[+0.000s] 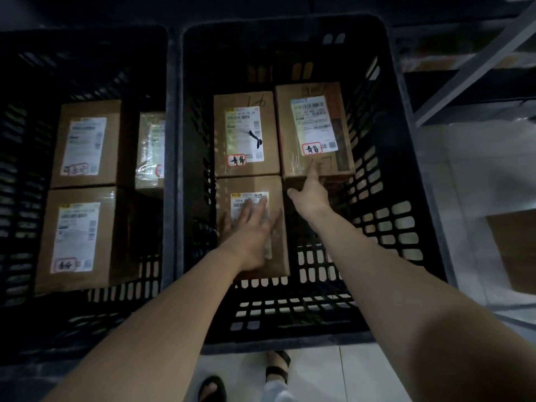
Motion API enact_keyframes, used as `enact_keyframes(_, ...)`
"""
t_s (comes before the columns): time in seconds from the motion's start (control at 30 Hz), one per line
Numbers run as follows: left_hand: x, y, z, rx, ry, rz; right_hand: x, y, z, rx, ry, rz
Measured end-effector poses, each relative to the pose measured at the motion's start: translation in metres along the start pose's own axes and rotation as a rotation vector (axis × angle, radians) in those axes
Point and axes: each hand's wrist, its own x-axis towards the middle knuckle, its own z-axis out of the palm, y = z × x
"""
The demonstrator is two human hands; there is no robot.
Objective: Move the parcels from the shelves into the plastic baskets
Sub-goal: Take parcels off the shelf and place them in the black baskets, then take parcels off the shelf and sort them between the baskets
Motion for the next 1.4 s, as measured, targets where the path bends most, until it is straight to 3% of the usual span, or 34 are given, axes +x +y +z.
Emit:
enact_keyframes(0.2, -0.012, -0.004, -0.034, -0.293, 0.216, -0.093, -0.016, 0.002, -0.01, -0.222, 0.009, -0.095)
enact_keyframes(0.43, -0.085, 0.006, -0.066, 0.003, 0.425, -0.001, -0.093, -0.028, -0.031, -0.734, 0.086, -0.442)
enact_keyframes(0.63, -0.231, -0.008, -0.091, 0.147, 0.711, -0.056, -0.221, -0.088, -0.03, -0.802, 0.213, -0.693)
enact_keyframes(0.83, -0.472, -0.063, -0.079, 0.254, 0.935, -0.254, -0.416, -0.175, 0.023, -0.771, 0.263, -1.108)
enact_keyframes(1.07, -0.729, -0.134, -0.033, 0.318, 1.117, -0.578, -0.635, -0.27, 0.123, -0.708, 0.154, -1.593)
enact_keyframes(1.4, -0.955, -0.201, 0.046, 0.2, 1.242, -1.095, -0.848, -0.344, 0.258, -0.593, -0.11, -2.119)
